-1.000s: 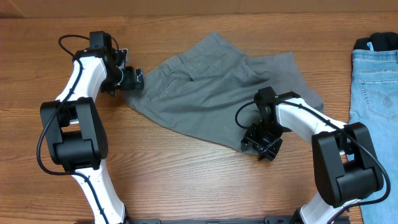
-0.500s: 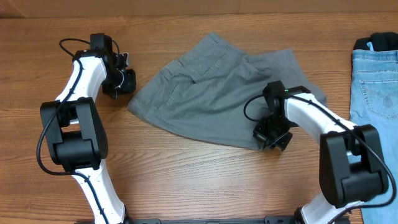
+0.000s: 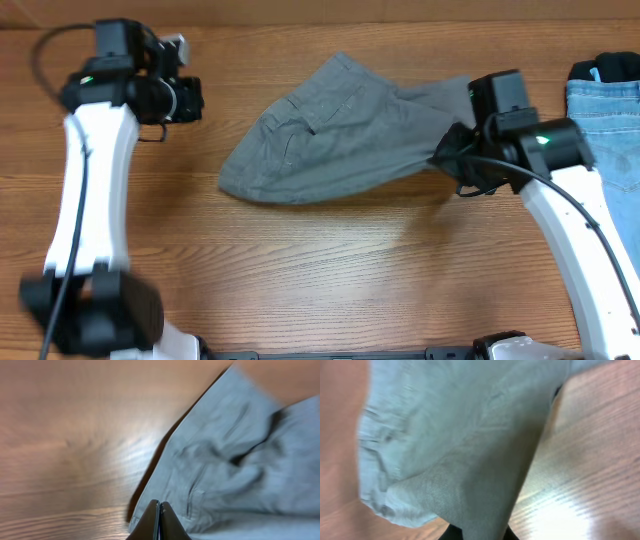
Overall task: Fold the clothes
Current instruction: 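Lift the shorts with both grippers and shake them out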
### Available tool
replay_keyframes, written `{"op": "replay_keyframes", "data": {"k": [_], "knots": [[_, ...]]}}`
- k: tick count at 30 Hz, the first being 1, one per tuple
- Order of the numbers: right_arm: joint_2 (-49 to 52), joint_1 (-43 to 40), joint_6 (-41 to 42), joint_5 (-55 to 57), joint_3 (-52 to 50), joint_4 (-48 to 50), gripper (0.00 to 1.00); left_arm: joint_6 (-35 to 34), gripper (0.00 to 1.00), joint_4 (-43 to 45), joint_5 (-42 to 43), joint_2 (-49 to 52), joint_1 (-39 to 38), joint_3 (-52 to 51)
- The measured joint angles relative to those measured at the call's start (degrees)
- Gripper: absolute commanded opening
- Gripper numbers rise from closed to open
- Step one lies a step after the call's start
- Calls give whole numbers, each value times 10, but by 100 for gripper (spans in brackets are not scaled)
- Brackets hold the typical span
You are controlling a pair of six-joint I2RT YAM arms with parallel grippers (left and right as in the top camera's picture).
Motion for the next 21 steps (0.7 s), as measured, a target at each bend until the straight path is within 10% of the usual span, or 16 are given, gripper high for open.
{"op": "replay_keyframes", "data": {"k": [2, 6, 21], "knots": [[-11, 0, -2, 2, 9, 0, 4, -1, 74, -4, 1, -46, 0, 5], [-17, 0, -7, 4, 12, -12, 4, -7, 98, -34, 5, -73, -2, 11], [-13, 0, -11, 13, 12, -30, 4, -63, 100, -85, -87, 253, -83, -13]]}}
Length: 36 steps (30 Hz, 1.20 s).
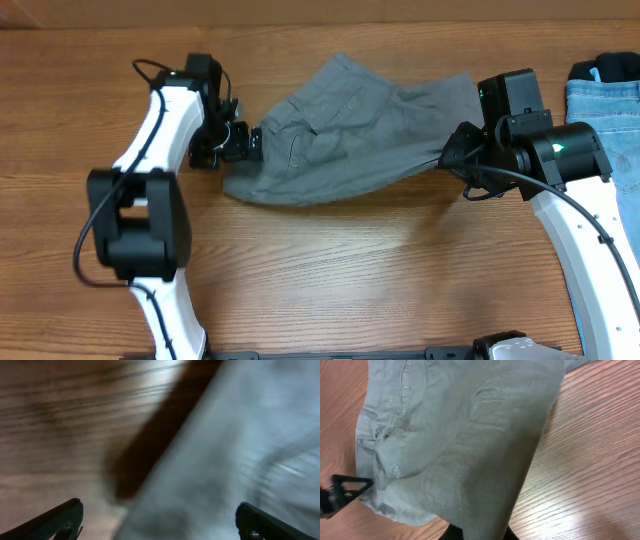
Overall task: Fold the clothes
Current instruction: 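Lift the shorts with both grippers and shake them out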
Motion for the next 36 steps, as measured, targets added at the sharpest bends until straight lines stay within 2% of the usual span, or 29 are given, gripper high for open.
{"op": "replay_keyframes", "data": {"k": [3, 5, 6, 7, 8, 9, 10, 16, 23, 27, 36], "knots": [[0, 0, 0, 3, 0, 0, 4, -2, 99, 0, -10, 36, 2, 0], [0, 0, 0, 4, 0, 0, 4, -3, 85, -2, -15, 45, 1, 2], [0, 0, 0, 4, 0, -1, 4, -4, 67, -1, -19, 45, 0, 2], [0, 0, 0, 4, 0, -1, 4, -3, 44, 0, -21, 46, -2, 2], [0, 0, 0, 4, 0, 0, 4, -7, 31, 1, -23, 47, -3, 2], [0, 0, 0, 4, 0, 0, 4, -8, 13, 2, -23, 49, -3, 2], [0, 0, 0, 4, 0, 0, 4, -8, 4, 3, -21, 50, -4, 2], [1, 0, 0, 7, 0, 23, 4, -7, 4, -18, -14, 56, -5, 7], [6, 0, -8, 16, 39, 43, 4, -7, 4, -105, -17, 43, -5, 94], [7, 0, -16, 19, 114, 31, 4, -9, 4, -112, -19, -40, -5, 145], [3, 0, -35, 21, 254, -22, 4, -16, 4, -136, -23, -329, -5, 237]]}}
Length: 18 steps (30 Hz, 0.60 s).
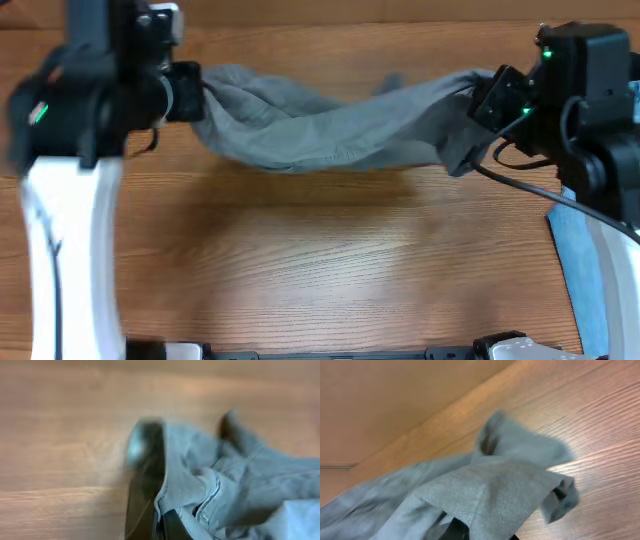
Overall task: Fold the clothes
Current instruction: 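Lift the shorts with both grippers and shake them out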
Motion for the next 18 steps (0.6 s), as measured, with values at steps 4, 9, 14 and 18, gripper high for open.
{"op": "replay_keyframes", "data": {"k": [4, 9, 14, 18], "knots": [[-8, 0, -6, 0, 33, -5, 4, -13, 4, -3, -18, -80, 0, 9], [-25, 0, -9, 0, 69, 2, 4, -32, 4, -6, -46, -146, 0, 19], [-32, 0, -10, 5, 80, 51, 4, -43, 4, 14, -85, -170, 0, 28], [-16, 0, -10, 21, 81, 98, 4, -45, 4, 52, -121, -148, 0, 31]]}}
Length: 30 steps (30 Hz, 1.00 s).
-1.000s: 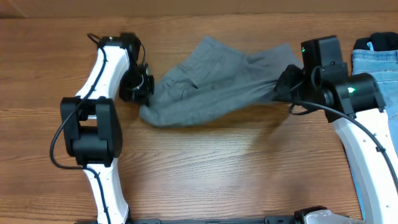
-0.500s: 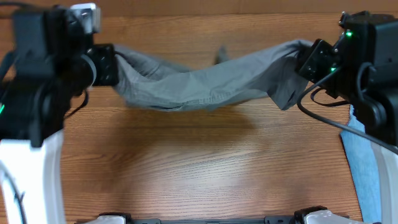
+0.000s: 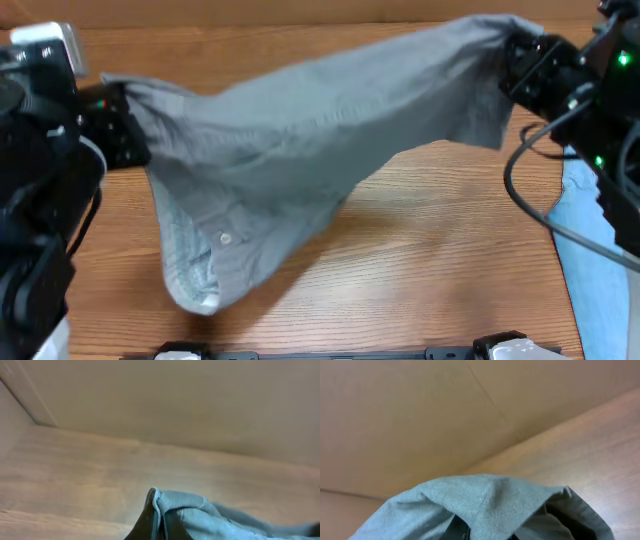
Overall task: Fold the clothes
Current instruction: 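Lift the shorts with both grippers and shake them out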
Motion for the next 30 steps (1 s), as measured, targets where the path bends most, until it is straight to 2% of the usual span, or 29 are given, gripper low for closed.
{"op": "replay_keyframes", "data": {"k": [6, 10, 20, 25, 30], "knots": [[24, 0, 0, 21, 0, 9, 4, 0, 4, 20, -9, 60, 0, 1], [16, 0, 0, 31, 0, -6, 4, 0, 4, -16, -1, 68, -11, 36], [-78, 0, 0, 40, 0, -43, 4, -18, 4, -88, -9, 36, -127, 149], [-136, 0, 0, 42, 1, -33, 4, -37, 4, -92, -54, 26, -174, 161], [-130, 0, 0, 43, 8, 19, 4, -42, 4, -69, -116, 33, -177, 164]]}}
